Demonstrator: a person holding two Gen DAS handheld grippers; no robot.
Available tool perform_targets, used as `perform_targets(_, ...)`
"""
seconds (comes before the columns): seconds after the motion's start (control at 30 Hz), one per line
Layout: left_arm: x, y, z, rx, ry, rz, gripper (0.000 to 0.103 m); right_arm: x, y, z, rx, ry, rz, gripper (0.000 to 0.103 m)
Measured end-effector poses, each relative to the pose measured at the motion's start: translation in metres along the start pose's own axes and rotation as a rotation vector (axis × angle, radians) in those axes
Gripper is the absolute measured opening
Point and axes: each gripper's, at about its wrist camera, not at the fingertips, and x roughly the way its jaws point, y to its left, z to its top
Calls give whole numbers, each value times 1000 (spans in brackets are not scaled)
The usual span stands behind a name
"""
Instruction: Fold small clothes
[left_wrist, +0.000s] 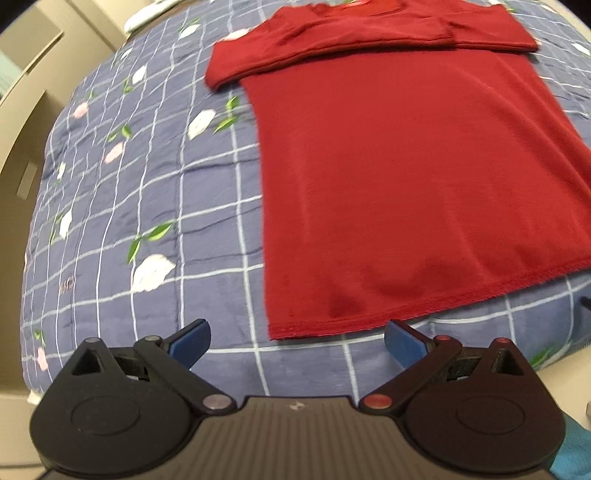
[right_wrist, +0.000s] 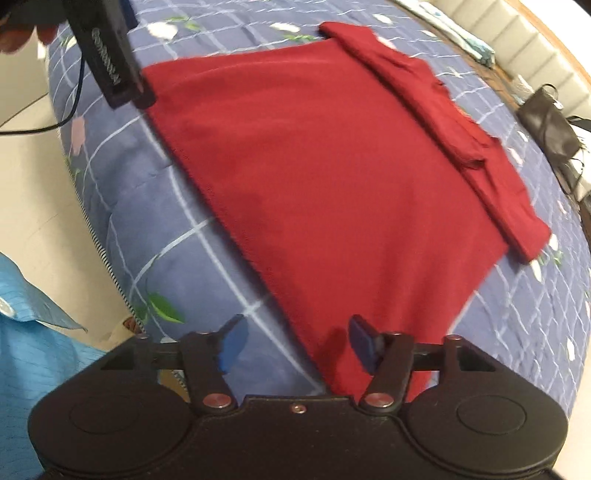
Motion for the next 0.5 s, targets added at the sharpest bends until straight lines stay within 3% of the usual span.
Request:
perform_targets(0.17,-9,-12,-3,59,-50,-18,102,17,4,0,8,-1,-22,56)
perform_targets(0.27,-12,-18,-4,85,-72,-41,102,16,-1,2,53,-15,-15,40)
perform_targets(0.33,-13,-23,-4,100,-78,-54,102,14,-8,3,86,-15,-22,21)
perform_targets(0.4,-13,-29,-3,114,-78,-63,102,15,-20,6,144,-5,4,11)
perform_targets(0.5,-14,-37,0,134,-83,-84,102,9,-47,14,292,7,91,7)
